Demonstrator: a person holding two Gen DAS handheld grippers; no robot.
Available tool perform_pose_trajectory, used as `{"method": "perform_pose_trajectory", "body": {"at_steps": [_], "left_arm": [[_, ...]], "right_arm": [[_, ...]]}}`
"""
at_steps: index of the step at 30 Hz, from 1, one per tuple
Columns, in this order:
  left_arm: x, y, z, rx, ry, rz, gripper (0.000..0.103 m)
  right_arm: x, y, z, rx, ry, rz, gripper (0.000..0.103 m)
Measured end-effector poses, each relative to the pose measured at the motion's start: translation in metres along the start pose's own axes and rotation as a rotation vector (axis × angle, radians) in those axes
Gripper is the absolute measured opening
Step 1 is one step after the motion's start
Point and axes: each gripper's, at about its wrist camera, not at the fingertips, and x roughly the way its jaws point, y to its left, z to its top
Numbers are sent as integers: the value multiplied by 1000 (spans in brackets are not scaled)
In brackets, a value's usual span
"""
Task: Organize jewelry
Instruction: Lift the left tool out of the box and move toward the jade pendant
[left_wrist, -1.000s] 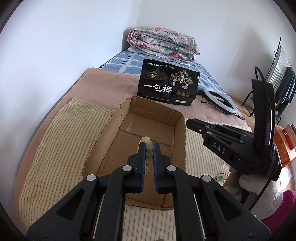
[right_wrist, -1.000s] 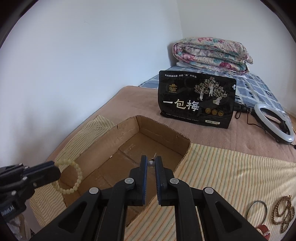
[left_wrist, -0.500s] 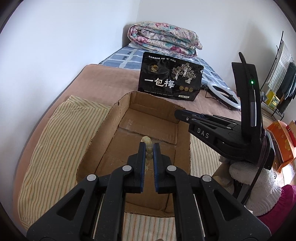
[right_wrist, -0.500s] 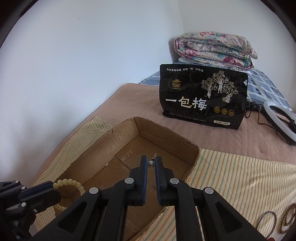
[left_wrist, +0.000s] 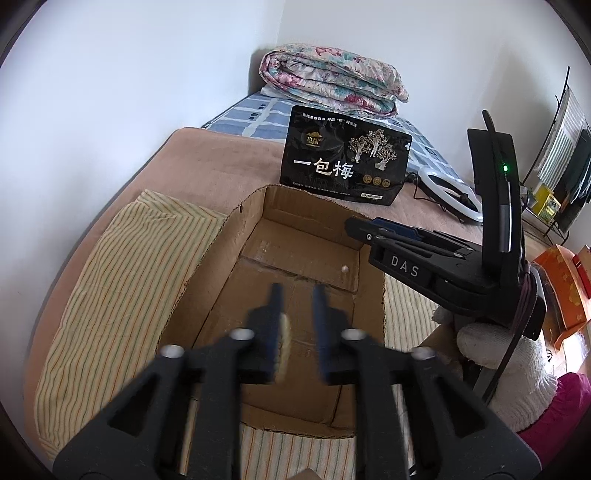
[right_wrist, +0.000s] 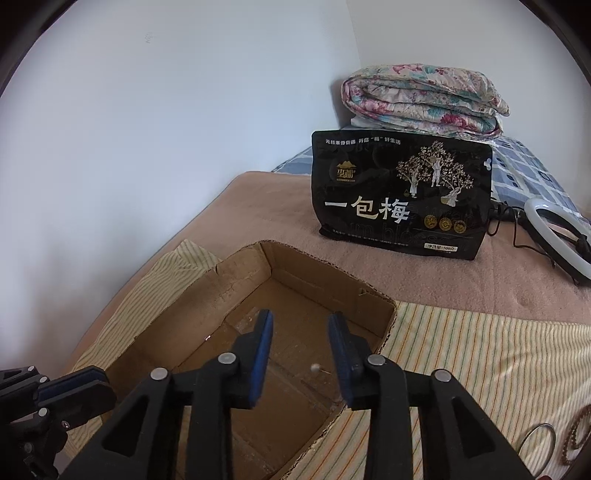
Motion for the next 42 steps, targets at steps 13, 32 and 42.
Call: {"method": "perform_pose_trajectory", "body": {"at_steps": [13, 32, 42], "left_arm": [[-15, -3, 2, -4, -32, 2, 45], [-47, -32, 1, 39, -91, -22, 45], [-55, -50, 0, 51, -116, -31, 45]], "right_arm": [[-24, 7, 5, -27, -43, -45, 75], [-83, -3, 7, -20, -114, -98, 92], [-127, -32, 1, 3, -150, -156, 93]]}}
